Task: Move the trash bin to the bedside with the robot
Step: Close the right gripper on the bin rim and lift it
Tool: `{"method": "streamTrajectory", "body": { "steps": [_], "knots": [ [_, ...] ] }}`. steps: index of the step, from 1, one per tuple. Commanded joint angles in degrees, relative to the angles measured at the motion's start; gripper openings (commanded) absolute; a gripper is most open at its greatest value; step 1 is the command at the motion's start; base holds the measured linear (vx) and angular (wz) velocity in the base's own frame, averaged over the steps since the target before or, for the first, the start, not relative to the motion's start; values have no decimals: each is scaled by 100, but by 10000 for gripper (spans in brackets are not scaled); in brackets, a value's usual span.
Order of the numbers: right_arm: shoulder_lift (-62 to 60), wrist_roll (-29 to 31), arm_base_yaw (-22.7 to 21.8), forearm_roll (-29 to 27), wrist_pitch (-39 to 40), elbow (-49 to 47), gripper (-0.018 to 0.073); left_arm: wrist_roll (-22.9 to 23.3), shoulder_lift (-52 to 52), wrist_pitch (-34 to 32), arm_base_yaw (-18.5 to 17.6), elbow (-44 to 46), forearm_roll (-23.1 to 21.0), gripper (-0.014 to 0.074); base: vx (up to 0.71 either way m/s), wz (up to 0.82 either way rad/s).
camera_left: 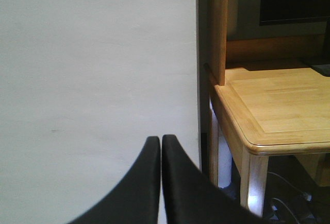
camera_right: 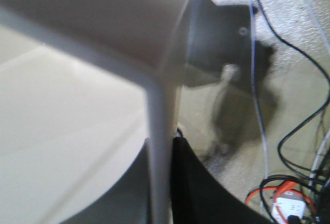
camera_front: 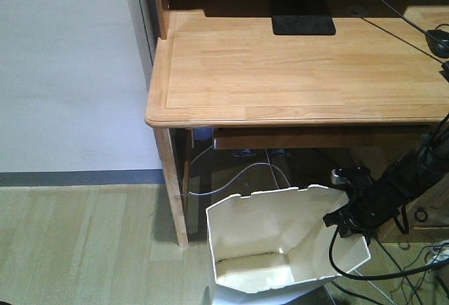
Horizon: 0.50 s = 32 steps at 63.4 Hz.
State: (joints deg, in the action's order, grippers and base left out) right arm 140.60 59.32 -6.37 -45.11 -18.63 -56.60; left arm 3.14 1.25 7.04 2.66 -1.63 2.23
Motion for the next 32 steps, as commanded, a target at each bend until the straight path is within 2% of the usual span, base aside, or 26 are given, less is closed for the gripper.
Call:
{"method": "streamTrajectory", "body": {
  "steps": [1,32],
  "knots": [
    [-432,-16,-8,-206,-672,-53,-9,25,26,-410,1,119,-26,-6,0,0],
    [-432,-16,-8,-206,-738,-53,-9,25,26,-410,1,119,-26,-6,0,0]
  ]
}}
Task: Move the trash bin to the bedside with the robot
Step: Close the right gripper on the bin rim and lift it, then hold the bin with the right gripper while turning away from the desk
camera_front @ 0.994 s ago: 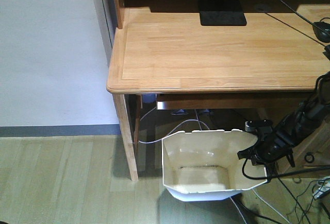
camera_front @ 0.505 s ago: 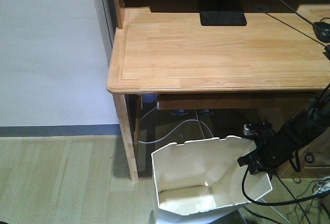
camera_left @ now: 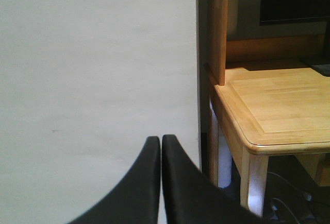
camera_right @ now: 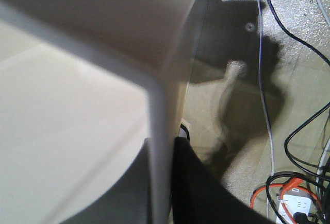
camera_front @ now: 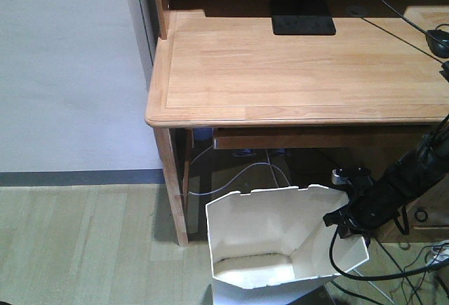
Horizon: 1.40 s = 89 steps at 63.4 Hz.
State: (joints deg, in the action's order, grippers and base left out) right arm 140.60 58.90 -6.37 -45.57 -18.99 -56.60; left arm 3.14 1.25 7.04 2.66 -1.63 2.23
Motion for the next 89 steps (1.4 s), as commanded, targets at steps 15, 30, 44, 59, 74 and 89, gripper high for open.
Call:
{"method": "streamTrajectory", "body": {
  "steps": [15,30,44,59,74,89],
  "knots": [
    [-432,26,-8,-160,-710,-53,-9,25,26,-410,1,119,-26,-6,0,1],
    [-432,26,-8,-160,-728,-53,-9,25,26,-410,1,119,-26,-6,-3,10],
    [-432,26,-8,-160,-739,-53,-9,25,26,-410,1,119,-26,-6,-6,23],
    [-432,26,-8,-160,-739,-53,-9,25,26,-410,1,119,-26,-6,-6,27],
    [-432,26,-8,-160,-739,-53,-9,25,26,-410,1,119,-26,-6,-6,40],
    [-432,26,-8,-160,-739,-53,-9,25,26,-410,1,119,-26,-6,-7,56]
  ]
}}
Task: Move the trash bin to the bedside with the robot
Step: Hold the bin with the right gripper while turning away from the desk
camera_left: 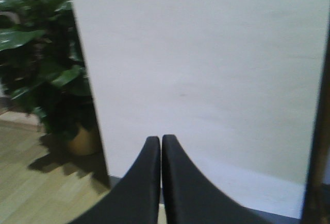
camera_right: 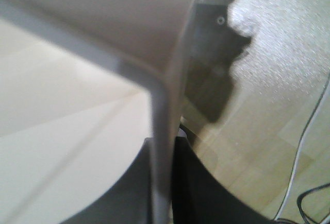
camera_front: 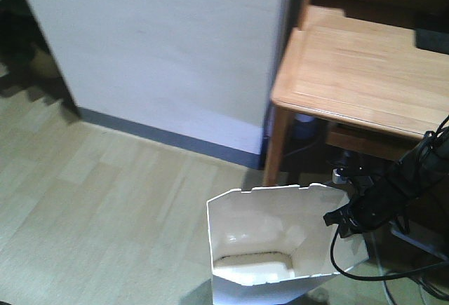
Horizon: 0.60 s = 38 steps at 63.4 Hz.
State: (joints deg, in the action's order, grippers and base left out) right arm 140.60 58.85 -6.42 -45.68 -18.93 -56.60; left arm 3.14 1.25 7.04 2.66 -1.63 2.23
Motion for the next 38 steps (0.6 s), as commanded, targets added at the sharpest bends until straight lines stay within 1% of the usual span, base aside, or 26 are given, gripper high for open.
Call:
{"method": "streamTrajectory", "body": {
  "steps": [1,17,38],
  "knots": [
    [-432,31,-3,-150,-745,-53,-9,25,26,-410,1,119,-26,-6,-7,61],
    [-432,31,-3,-150,-745,-53,-9,25,26,-410,1,119,-26,-6,-4,57],
    [-432,31,-3,-150,-744,-53,-9,25,26,-410,1,119,-26,-6,4,46]
  ]
}}
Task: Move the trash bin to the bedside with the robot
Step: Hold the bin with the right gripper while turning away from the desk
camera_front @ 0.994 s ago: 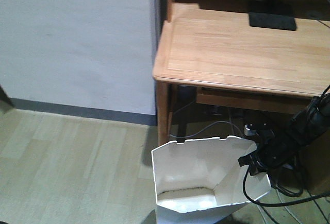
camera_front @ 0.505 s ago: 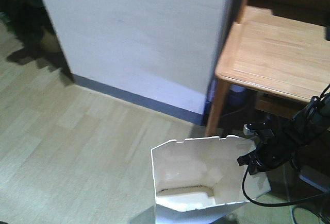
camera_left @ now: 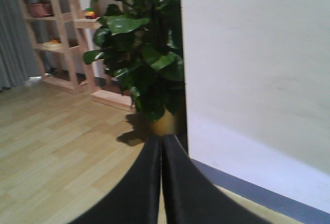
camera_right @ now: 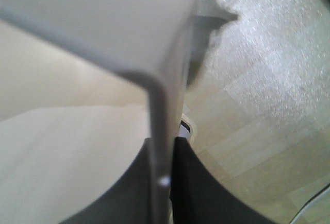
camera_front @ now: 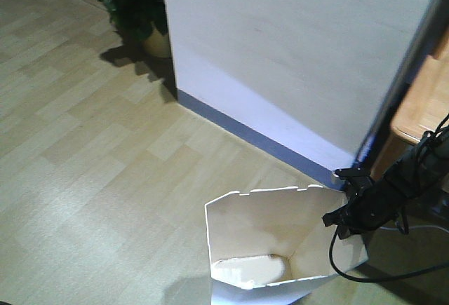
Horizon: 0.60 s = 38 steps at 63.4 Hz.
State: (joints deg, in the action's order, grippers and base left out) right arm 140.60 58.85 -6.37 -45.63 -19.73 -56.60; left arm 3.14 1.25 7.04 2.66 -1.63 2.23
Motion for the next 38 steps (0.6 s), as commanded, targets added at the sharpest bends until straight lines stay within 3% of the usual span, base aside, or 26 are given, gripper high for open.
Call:
{"method": "streamTrajectory", "body": {
  "steps": [1,38],
  "knots": [
    [-432,31,-8,-155,-664,-53,-9,25,26,-410,1,119,-26,-6,8,42],
    [-432,31,-8,-155,-664,-53,-9,25,26,-410,1,119,-26,-6,10,50]
  ]
}}
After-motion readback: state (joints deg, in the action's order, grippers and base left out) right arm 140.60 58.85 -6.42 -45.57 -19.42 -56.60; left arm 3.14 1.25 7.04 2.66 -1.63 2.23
